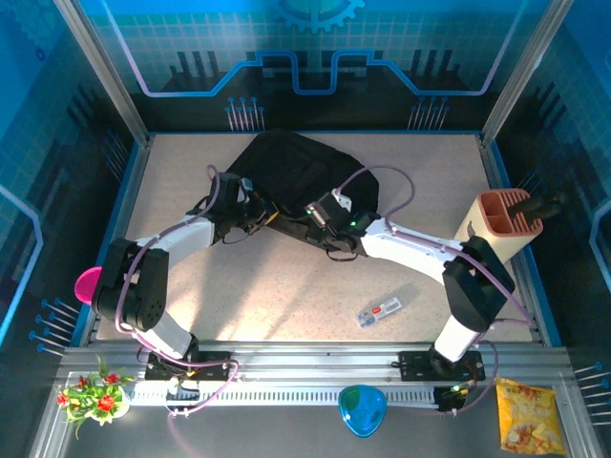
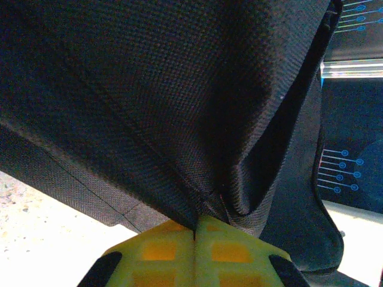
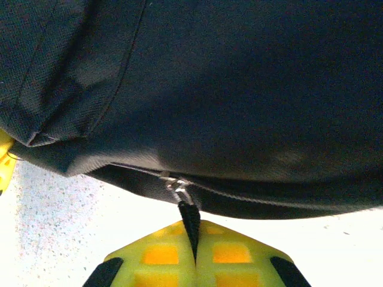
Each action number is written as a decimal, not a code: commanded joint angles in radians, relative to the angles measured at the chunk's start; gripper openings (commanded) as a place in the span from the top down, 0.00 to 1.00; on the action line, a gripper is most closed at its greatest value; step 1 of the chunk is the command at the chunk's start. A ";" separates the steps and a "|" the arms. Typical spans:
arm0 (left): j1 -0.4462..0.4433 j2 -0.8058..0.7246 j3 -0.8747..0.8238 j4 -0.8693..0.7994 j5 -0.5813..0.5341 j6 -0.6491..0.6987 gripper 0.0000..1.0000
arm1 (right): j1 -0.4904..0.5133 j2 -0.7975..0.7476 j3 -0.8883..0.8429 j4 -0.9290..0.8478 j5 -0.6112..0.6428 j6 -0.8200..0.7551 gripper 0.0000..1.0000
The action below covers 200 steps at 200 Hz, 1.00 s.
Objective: Pack the student bag
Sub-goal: Zip the student bag at the top-center of the table.
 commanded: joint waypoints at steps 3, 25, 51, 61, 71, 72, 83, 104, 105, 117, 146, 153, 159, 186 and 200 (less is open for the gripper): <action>0.016 0.008 0.037 -0.018 -0.028 0.034 1.00 | -0.017 -0.108 -0.053 -0.030 0.054 -0.073 1.00; 0.019 0.017 0.049 -0.024 -0.028 0.039 1.00 | -0.039 -0.163 -0.101 -0.049 0.058 -0.081 1.00; 0.022 0.026 0.057 -0.030 -0.036 0.040 1.00 | -0.068 -0.216 -0.147 -0.069 0.074 -0.090 1.00; 0.022 0.029 0.059 -0.031 -0.038 0.040 1.00 | -0.079 -0.231 -0.158 -0.070 0.080 -0.102 1.00; 0.022 0.032 0.061 -0.031 -0.036 0.039 1.00 | -0.087 -0.239 -0.166 -0.068 0.080 -0.117 1.00; 0.021 0.032 0.061 -0.031 -0.035 0.039 1.00 | -0.087 -0.240 -0.165 -0.067 0.080 -0.119 1.00; 0.022 0.038 0.064 -0.027 -0.030 0.036 1.00 | -0.096 -0.241 -0.164 -0.062 0.060 -0.137 1.00; 0.022 0.050 0.064 -0.015 -0.014 0.026 1.00 | -0.112 -0.216 -0.150 0.002 -0.054 -0.195 1.00; 0.022 0.050 0.064 -0.014 -0.013 0.026 1.00 | -0.111 -0.213 -0.148 0.002 -0.060 -0.198 1.00; 0.024 0.055 0.069 -0.014 -0.008 0.025 1.00 | -0.104 -0.185 -0.117 -0.009 -0.093 -0.213 1.00; 0.036 0.057 0.076 -0.022 -0.032 0.029 1.00 | -0.105 -0.145 -0.100 -0.001 -0.169 -0.247 1.00; 0.042 0.057 0.077 -0.025 -0.046 0.029 1.00 | -0.113 -0.144 -0.105 -0.002 -0.182 -0.251 1.00; 0.050 0.057 0.076 -0.030 -0.060 0.027 1.00 | -0.122 -0.149 -0.113 -0.004 -0.189 -0.250 1.00; 0.079 0.070 0.083 -0.013 -0.067 0.032 1.00 | -0.183 -0.200 -0.195 0.092 -0.317 -0.318 1.00; 0.088 0.086 0.101 -0.011 -0.049 0.044 1.00 | -0.222 -0.209 -0.223 0.113 -0.396 -0.369 1.00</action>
